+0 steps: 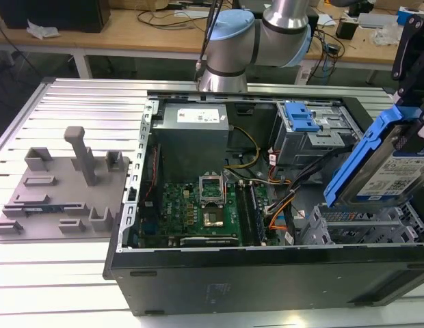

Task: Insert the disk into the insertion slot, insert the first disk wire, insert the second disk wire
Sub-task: 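Insert the disk into the insertion slot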

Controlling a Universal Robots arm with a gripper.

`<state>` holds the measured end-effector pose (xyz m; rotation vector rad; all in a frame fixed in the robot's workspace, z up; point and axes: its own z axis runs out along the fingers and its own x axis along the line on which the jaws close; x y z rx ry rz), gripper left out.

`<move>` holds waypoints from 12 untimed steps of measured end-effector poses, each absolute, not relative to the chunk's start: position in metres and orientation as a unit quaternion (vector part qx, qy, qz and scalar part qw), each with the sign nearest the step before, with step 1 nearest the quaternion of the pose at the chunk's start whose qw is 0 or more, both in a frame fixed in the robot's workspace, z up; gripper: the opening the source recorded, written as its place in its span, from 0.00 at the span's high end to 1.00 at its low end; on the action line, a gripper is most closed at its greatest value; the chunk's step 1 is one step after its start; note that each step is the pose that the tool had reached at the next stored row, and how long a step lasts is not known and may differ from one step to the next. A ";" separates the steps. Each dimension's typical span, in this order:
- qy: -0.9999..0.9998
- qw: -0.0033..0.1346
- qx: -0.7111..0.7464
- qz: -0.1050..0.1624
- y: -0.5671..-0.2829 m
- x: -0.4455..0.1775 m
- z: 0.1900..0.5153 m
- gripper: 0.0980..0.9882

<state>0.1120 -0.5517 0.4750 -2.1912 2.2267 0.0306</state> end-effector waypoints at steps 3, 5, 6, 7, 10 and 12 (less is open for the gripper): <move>0.713 0.009 -0.701 0.010 -0.552 0.112 0.475 0.70; 0.713 0.009 -0.701 0.010 -0.552 0.112 0.475 0.70; 0.713 0.009 -0.701 0.010 -0.552 0.112 0.475 0.70; 0.713 0.009 -0.701 0.010 -0.552 0.112 0.475 0.70; 0.713 0.009 -0.701 0.010 -0.552 0.113 0.473 0.70; 0.713 0.009 -0.701 0.010 -0.552 0.113 0.470 0.70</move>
